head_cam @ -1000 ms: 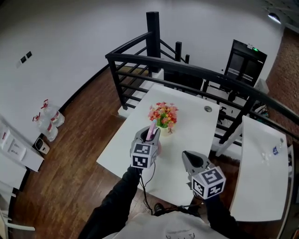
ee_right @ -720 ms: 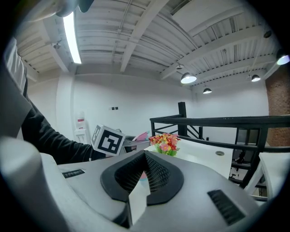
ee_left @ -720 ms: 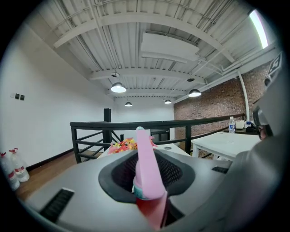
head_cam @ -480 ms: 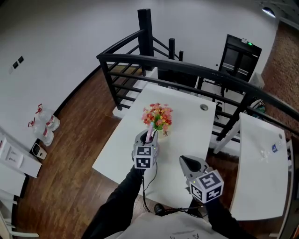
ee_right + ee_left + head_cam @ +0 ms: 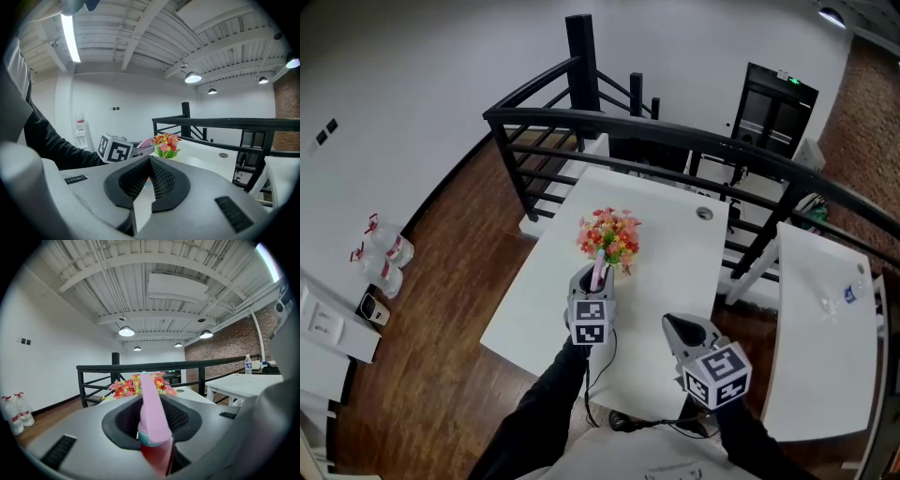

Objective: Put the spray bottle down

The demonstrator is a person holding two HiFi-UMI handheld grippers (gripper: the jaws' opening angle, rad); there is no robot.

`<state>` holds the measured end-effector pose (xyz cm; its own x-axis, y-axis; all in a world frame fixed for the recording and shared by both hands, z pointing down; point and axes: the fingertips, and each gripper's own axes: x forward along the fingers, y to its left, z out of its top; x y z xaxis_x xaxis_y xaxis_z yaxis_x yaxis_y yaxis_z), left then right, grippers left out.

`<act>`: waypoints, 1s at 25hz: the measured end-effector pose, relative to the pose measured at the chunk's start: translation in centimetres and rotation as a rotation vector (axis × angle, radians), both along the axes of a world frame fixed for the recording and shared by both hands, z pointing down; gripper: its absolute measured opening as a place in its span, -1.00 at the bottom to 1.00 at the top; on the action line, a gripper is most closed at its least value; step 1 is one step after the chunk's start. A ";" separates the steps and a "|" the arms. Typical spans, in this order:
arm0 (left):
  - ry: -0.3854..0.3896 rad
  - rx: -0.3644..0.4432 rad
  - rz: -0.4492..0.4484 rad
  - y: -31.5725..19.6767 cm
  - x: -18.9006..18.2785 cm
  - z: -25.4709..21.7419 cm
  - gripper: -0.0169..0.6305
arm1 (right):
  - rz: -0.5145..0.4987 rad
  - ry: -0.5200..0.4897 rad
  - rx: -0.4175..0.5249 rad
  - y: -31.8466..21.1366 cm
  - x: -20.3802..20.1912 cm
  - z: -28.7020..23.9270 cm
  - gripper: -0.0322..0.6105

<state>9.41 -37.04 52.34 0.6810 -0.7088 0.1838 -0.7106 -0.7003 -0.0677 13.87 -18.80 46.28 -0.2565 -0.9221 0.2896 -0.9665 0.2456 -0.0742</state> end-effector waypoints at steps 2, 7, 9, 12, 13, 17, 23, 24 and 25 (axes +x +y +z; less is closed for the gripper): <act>0.001 0.006 -0.002 0.0 0.1 0.1 -0.55 | 0.001 -0.002 -0.002 -0.1 0.1 0.2 -0.95; 0.005 0.010 0.005 0.4 0.0 0.0 -0.55 | 0.000 -0.004 0.001 0.1 0.0 0.1 -0.95; 0.004 0.011 0.007 0.4 0.0 0.0 -0.55 | -0.001 -0.005 0.000 0.1 -0.1 0.1 -0.95; 0.005 0.006 0.008 0.4 -0.2 -0.1 -0.52 | 0.000 -0.007 0.002 0.1 -0.3 -0.1 -0.95; 0.007 0.003 0.010 0.5 -0.3 -0.1 -0.50 | 0.000 -0.007 0.003 0.1 -0.4 -0.2 -0.95; 0.014 -0.007 0.030 0.9 -0.3 0.0 -0.30 | 0.000 -0.008 0.002 0.2 -0.4 -0.2 -0.95; 0.019 0.010 0.040 2.3 -1.0 -0.4 -0.13 | 0.000 -0.018 0.009 0.4 -0.3 -0.2 -0.95; 0.033 0.014 0.037 2.8 -1.5 -0.7 -0.13 | 0.005 -0.021 0.010 0.4 -0.1 -0.2 -0.95; 0.050 0.014 0.033 3.5 -2.2 -1.1 -0.12 | 0.012 -0.023 0.012 0.4 0.0 -0.2 -0.95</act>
<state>7.26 -33.59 51.22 0.7119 -0.6884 0.1390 -0.6902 -0.7224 -0.0426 13.92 -18.42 46.03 -0.2523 -0.9285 0.2725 -0.9674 0.2355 -0.0932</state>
